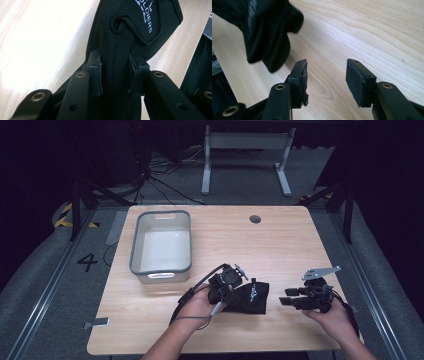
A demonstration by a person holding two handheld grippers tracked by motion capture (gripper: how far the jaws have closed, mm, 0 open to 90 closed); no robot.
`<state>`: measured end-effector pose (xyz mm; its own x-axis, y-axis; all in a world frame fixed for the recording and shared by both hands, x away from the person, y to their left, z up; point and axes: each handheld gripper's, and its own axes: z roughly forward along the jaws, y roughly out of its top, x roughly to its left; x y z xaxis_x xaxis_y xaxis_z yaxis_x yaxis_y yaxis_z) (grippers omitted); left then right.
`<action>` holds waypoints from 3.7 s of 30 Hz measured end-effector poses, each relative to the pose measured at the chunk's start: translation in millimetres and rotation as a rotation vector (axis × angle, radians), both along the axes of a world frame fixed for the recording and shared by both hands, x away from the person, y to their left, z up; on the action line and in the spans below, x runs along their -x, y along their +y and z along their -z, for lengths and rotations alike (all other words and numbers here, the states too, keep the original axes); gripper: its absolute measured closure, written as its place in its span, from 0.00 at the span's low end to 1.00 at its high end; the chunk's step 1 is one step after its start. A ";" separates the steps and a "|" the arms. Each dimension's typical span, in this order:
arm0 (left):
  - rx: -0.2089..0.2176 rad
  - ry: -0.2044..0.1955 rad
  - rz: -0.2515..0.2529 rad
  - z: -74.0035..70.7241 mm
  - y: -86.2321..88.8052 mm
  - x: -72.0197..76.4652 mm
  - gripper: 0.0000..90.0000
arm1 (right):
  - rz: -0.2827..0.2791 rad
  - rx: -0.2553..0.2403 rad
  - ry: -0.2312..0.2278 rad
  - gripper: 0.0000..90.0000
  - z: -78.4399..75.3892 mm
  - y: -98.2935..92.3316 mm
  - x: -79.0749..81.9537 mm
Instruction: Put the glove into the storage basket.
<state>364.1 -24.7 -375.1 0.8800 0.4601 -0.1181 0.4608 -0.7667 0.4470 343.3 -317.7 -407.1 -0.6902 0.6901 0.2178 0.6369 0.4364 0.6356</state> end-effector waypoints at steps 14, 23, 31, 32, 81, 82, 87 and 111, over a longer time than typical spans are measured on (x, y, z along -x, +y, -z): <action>0.044 -0.013 -0.167 -37.0 41.8 -13.3 0.75 | -0.024 0.004 0.021 0.58 7.2 9.4 -8.3; 0.087 -0.019 -0.222 -50.5 58.6 -23.2 0.75 | -0.018 0.012 0.038 0.57 12.8 10.0 -7.3; 0.140 -0.017 -0.280 -71.2 77.4 -35.4 0.75 | -0.010 0.011 0.042 0.57 14.4 8.9 -4.5; 0.145 -0.017 -0.290 -73.8 79.4 -36.4 0.75 | -0.009 0.012 0.041 0.57 14.5 8.8 -3.8; 0.103 -0.003 -0.940 -36.8 184.5 -156.2 0.74 | -0.011 0.027 0.053 0.56 20.2 5.8 3.1; 0.103 -0.003 -0.940 -36.8 184.5 -156.2 0.74 | -0.012 0.027 0.053 0.56 20.3 5.5 3.4; 0.049 0.036 -0.976 -22.1 187.3 -166.2 0.74 | -0.013 0.031 0.060 0.56 21.4 4.4 4.8; -0.043 0.158 -1.004 11.3 192.9 -182.8 0.70 | -0.035 0.022 0.031 0.56 15.4 8.0 10.0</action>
